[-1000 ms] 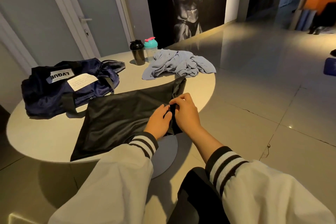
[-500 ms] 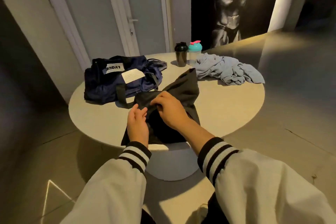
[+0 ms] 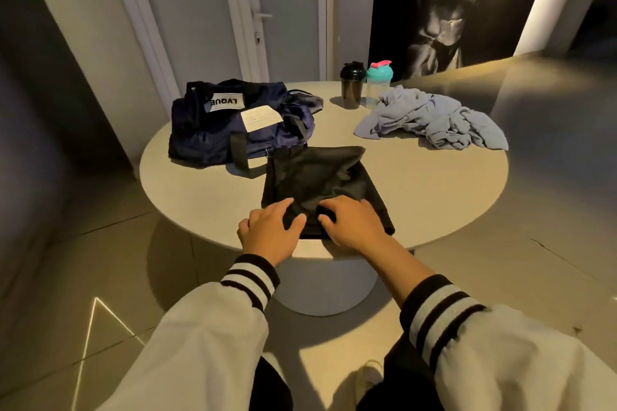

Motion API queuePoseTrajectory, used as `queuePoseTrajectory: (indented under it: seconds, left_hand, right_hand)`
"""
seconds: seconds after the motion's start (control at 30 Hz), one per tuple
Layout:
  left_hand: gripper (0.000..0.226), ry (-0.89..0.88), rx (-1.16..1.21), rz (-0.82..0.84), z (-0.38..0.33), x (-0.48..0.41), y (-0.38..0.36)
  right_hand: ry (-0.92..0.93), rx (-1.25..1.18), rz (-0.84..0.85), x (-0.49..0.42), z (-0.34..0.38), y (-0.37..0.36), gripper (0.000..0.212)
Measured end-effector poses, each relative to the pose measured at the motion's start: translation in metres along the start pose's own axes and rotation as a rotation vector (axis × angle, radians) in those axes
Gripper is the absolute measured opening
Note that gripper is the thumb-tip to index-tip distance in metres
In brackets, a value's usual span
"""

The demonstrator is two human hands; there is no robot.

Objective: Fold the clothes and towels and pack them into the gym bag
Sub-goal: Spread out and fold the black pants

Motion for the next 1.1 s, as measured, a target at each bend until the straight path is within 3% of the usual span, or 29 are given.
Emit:
queuePoseTrajectory:
  seconds: [0.13, 0.23, 0.37, 0.57, 0.73, 0.97, 1.1]
  left_hand:
    - [0.051, -0.053, 0.018, 0.042, -0.023, -0.017, -0.017]
    - [0.043, -0.026, 0.072, -0.083, -0.019, -0.016, -0.015]
    - [0.033, -0.049, 0.091, -0.085, -0.022, -0.019, -0.017]
    - [0.038, 0.043, 0.409, -0.403, -0.01, -0.003, 0.003]
    - [0.037, 0.079, 0.406, -0.395, -0.001, 0.008, 0.0]
    - [0.029, 0.079, 0.415, -0.381, 0.004, 0.008, 0.001]
    - [0.035, 0.035, 0.328, -0.329, 0.003, 0.004, -0.004]
  right_hand:
    - [-0.102, 0.085, -0.045, -0.009, -0.037, 0.007, 0.038]
    - [-0.06, -0.037, -0.127, -0.006, -0.037, 0.009, 0.036]
    - [0.026, -0.112, -0.18, 0.004, -0.027, 0.002, 0.035]
    - [-0.039, -0.051, -0.131, 0.004, -0.034, -0.004, 0.05]
    - [0.086, -0.078, -0.126, 0.012, -0.029, -0.003, 0.059]
    - [0.146, -0.146, -0.209, 0.016, -0.026, 0.007, 0.041]
    - [0.139, -0.325, -0.134, 0.019, -0.025, 0.012, 0.039]
Point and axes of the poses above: each hand's wrist, its own x-axis away from the middle knuckle, its own y-axis out of the back of the hand, z = x × y, the point moved 10 cm from there along -x, towards the middle knuckle, and after that the axes turned 15 degrees about -y, right-handed, at the moved point
